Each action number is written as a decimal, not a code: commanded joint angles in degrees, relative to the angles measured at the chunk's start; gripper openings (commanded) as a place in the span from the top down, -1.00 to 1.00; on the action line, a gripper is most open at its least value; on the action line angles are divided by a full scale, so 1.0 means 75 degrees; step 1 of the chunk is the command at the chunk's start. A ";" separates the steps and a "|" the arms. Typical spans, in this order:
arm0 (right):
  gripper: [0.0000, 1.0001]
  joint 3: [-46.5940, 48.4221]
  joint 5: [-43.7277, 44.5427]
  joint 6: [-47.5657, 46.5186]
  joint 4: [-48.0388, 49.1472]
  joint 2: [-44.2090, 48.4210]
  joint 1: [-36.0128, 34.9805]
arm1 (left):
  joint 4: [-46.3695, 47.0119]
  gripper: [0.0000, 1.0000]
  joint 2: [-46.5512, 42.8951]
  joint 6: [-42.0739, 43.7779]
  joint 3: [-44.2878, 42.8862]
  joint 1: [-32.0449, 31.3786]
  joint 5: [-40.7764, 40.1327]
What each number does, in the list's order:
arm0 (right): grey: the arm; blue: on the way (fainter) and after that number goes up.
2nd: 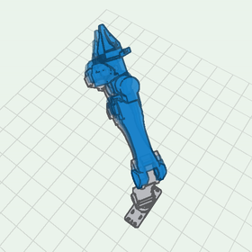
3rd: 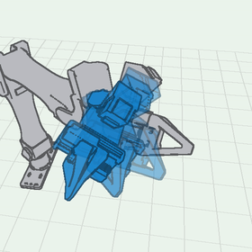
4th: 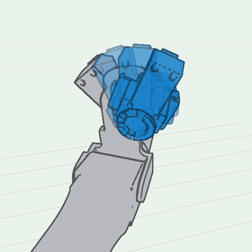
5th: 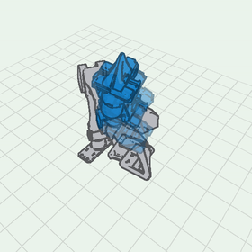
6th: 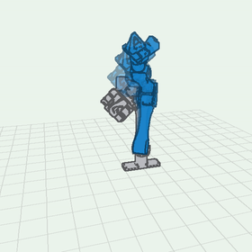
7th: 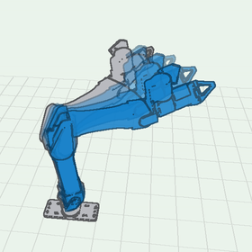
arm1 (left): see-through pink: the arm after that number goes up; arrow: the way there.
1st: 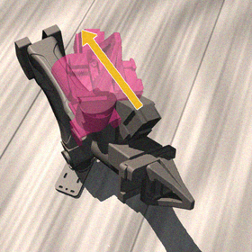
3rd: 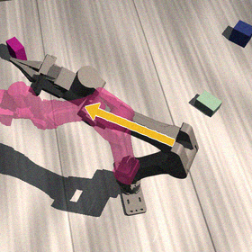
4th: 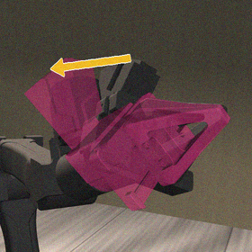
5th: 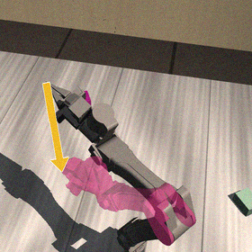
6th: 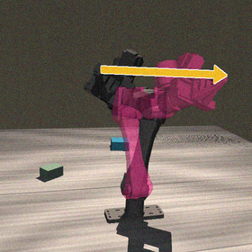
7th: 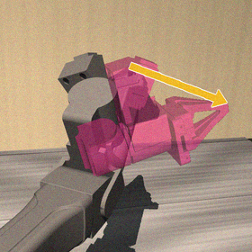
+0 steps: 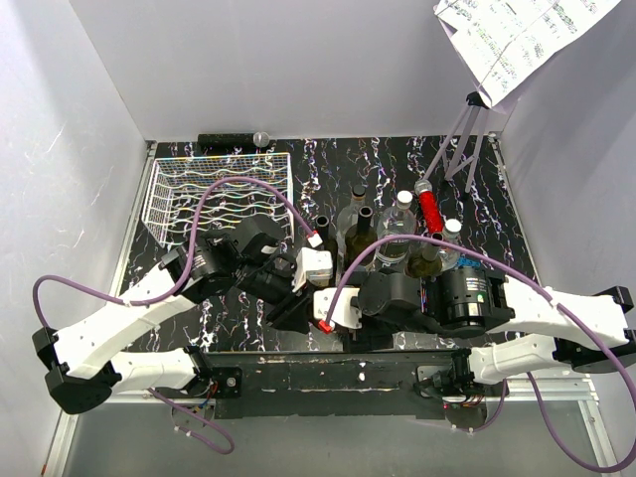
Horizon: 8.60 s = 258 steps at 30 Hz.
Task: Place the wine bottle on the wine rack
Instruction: Pick up the wine bottle from the center of the board, then place the wine bottle in the wine rack, then move the wine rack to the center of the board.
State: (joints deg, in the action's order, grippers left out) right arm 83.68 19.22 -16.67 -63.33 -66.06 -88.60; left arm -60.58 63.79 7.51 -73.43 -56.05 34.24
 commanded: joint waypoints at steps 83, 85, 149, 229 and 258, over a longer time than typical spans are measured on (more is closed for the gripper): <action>-0.85 0.1652 0.1784 0.0909 0.3557 0.0593 0.0012 | 0.1313 1.00 -0.2717 -0.7011 0.3601 0.0067 -0.8680; -0.85 0.1605 0.1843 0.0921 0.3557 0.0652 0.0012 | 0.1700 1.00 -0.2611 -0.7339 0.3953 0.0067 -0.8469; -0.83 0.1815 0.2499 0.1765 0.2081 0.1320 0.0024 | 1.0092 1.00 0.2767 -0.5688 0.4798 0.2364 -0.8678; -0.83 0.1253 0.2429 0.2246 0.1975 0.1531 0.0024 | 0.7596 1.00 -0.0679 -0.5068 0.6651 0.2950 -0.5115; -0.82 0.1522 0.2359 0.1953 0.1835 0.1355 0.0024 | 0.8850 1.00 0.2428 -0.5782 0.5150 0.3173 -0.6675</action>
State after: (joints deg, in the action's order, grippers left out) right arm 93.17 36.05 -1.72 -52.03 -55.61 -88.25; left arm 2.37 82.11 -35.40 -32.56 -33.28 -12.16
